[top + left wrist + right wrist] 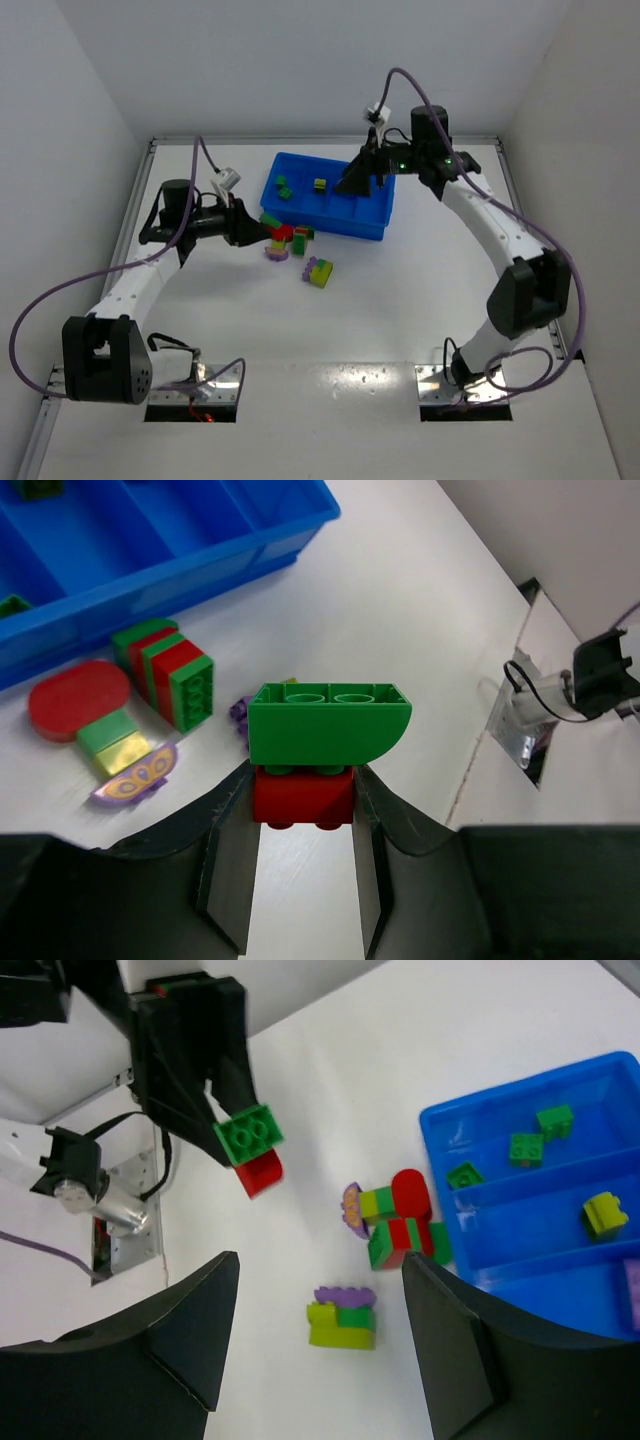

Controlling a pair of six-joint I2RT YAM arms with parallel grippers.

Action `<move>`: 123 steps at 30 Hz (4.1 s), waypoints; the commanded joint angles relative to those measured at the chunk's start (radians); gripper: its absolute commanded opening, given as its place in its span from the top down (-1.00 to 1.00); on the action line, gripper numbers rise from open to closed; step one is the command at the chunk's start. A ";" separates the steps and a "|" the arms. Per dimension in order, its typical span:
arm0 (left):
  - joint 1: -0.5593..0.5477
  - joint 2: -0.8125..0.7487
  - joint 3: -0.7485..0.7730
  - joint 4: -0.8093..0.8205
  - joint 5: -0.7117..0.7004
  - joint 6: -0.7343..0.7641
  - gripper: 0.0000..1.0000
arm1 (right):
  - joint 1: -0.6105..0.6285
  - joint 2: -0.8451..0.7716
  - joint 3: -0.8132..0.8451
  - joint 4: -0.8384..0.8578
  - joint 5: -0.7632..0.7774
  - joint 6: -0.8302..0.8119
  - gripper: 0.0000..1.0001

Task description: Sort the legos into containers by color

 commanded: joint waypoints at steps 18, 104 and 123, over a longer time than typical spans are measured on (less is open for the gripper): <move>-0.205 0.232 0.195 0.035 0.005 -0.109 0.65 | 0.324 -0.186 -0.221 0.018 0.581 -0.126 -0.36; -0.015 -0.112 0.068 0.000 -0.356 -0.083 0.70 | 0.218 0.685 0.601 0.075 0.509 0.032 0.71; -0.006 -0.055 0.117 0.009 -0.327 -0.063 0.70 | 0.263 0.617 0.586 0.089 0.596 0.015 -0.29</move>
